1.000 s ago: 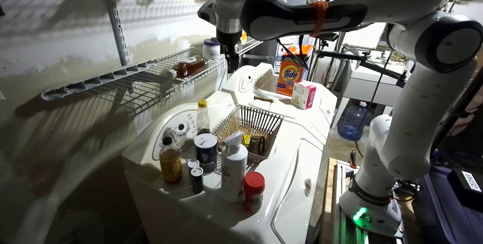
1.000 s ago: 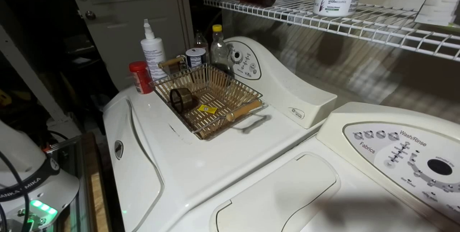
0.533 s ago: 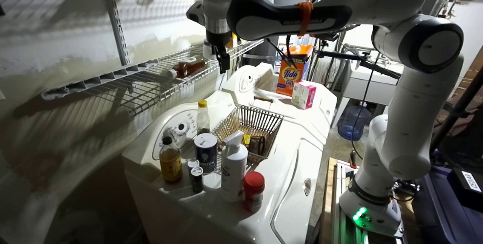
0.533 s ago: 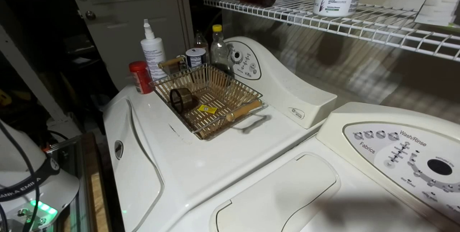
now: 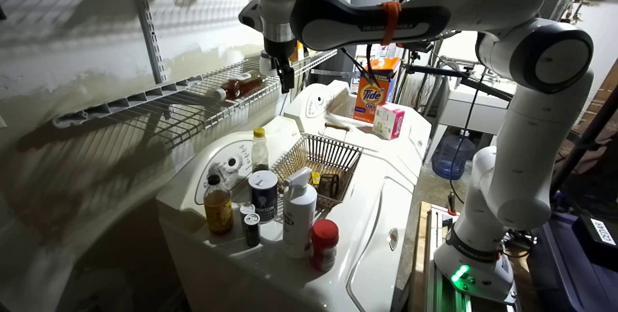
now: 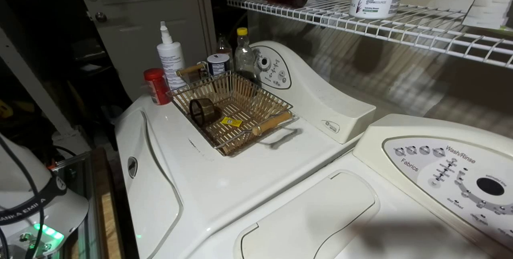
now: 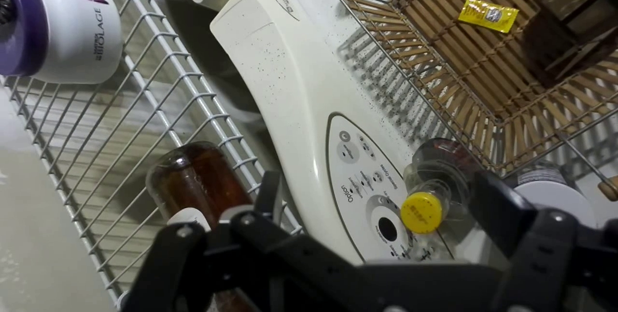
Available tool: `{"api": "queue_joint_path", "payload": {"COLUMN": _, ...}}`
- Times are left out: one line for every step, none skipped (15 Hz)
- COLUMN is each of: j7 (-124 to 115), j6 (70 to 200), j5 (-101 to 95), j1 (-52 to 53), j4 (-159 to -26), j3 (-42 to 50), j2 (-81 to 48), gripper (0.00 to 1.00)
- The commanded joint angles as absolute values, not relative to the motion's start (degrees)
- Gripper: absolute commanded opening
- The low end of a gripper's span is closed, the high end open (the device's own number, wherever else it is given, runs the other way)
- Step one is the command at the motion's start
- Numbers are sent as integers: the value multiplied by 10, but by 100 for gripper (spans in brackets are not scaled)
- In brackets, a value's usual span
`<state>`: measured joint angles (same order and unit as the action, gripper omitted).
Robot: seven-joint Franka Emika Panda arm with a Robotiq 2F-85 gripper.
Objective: Put the bottle bottom first on the rack
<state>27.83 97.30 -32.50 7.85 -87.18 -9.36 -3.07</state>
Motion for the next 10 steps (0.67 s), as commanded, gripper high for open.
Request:
{"api": "queue_joint_path", "payload": {"j7": 305, "j6": 1010, "j5": -308, "j1": 79, "j4": -852, "j3": -90, "j2": -41, "gripper": 100}}
{"api": "queue_joint_path", "payload": {"j7": 319, "j6": 1036, "j5": -300, "j1": 77, "j4": -847, "j3": -88, "j2": -42, "gripper": 100}}
{"api": "queue_joint_path", "payload": {"j7": 337, "j6": 1066, "j5": -292, "j1": 74, "j4": -846, "j3": -86, "j2": -42, "gripper": 100}}
{"api": "queue_joint_path", "payload": {"j7": 353, "j6": 1091, "j5": -291, "j1": 72, "j4": -842, "j3": -83, "j2": -43, "gripper": 100}}
{"api": "queue_joint_path", "payload": {"j7": 377, "j6": 1114, "j5": -277, "j1": 68, "j4": -838, "j3": -80, "j2": -45, "gripper": 100}}
{"api": "queue_joint_path", "payload": {"j7": 400, "j6": 1126, "j5": -266, "j1": 66, "j4": -833, "j3": -77, "j2": -48, "gripper": 100}}
{"api": "queue_joint_path", "payload": {"j7": 424, "j6": 1117, "j5": -255, "j1": 64, "j4": -821, "j3": -74, "j2": -58, "gripper": 100}}
{"api": "queue_joint_path", "payload": {"j7": 442, "j6": 1108, "j5": -260, "j1": 63, "j4": -814, "j3": -72, "j2": -64, "gripper": 100}}
{"api": "queue_joint_path", "payload": {"j7": 463, "j6": 1102, "j5": -254, "j1": 61, "j4": -804, "j3": -69, "j2": -75, "gripper": 100}}
{"api": "queue_joint_path", "payload": {"j7": 481, "j6": 1101, "j5": -248, "j1": 59, "j4": -796, "j3": -66, "j2": -83, "gripper": 100}}
